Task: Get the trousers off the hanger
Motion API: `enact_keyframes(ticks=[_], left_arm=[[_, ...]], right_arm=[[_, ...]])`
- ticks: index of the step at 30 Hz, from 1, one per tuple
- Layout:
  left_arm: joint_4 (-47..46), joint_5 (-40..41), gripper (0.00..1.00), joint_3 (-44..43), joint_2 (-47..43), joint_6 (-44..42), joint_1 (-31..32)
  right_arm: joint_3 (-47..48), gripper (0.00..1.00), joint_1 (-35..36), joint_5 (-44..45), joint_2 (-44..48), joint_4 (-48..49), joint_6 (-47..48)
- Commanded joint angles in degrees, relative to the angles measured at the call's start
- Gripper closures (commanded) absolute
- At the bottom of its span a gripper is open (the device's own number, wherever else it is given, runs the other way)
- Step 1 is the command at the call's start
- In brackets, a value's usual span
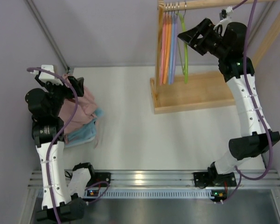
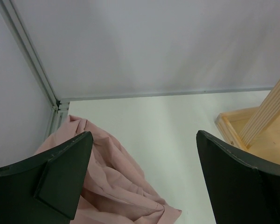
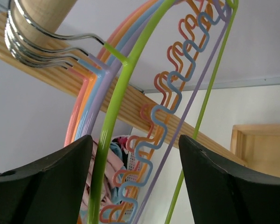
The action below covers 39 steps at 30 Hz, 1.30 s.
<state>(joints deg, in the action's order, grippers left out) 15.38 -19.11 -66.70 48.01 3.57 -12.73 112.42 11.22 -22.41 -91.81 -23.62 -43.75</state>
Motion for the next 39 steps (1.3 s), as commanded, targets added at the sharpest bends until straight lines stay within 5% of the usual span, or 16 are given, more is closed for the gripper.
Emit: enact_keyframes(ticks=[1,6,11,16,22,30,39], left_arm=[[0.8,-3.9,0.01,-3.0,3.2,1.6,-0.1],[0.9,-4.4,0.01,-5.0,7.4,1.4,1.1],[0.9,4.9,0.01,-5.7,12.5,-2.3,10.0],[2.3,13.7,0.01,-8.2,19.2,-6.3,25.3],[14.6,17.3,0.01,-19.3,33.4,-6.1,36.3],[17.5,17.3,0.01,-16.9,38.1,-3.8,37.7],[17.4,22.0,0.02,-7.9,34.1,-1.1,37.6]], right_arm=[[-0.4,0.24,-0.8,-1.0,5.6,3.4,0.2],[-3.5,0.09,-6.1,-4.4,9.4,4.3,-2.5],[-9.0,0.01,-10.7,-8.3,14.2,5.2,-2.4],[-14.8,0.01,-14.7,-9.9,19.6,0.9,6.7],[-25.7,0.00,-17.4,-10.5,27.9,-7.7,24.3],[-46.1,0.01,-17.3,-9.6,37.0,-13.8,42.4],[-55.8,0.01,-17.0,-9.0,39.7,-12.3,45.9]])
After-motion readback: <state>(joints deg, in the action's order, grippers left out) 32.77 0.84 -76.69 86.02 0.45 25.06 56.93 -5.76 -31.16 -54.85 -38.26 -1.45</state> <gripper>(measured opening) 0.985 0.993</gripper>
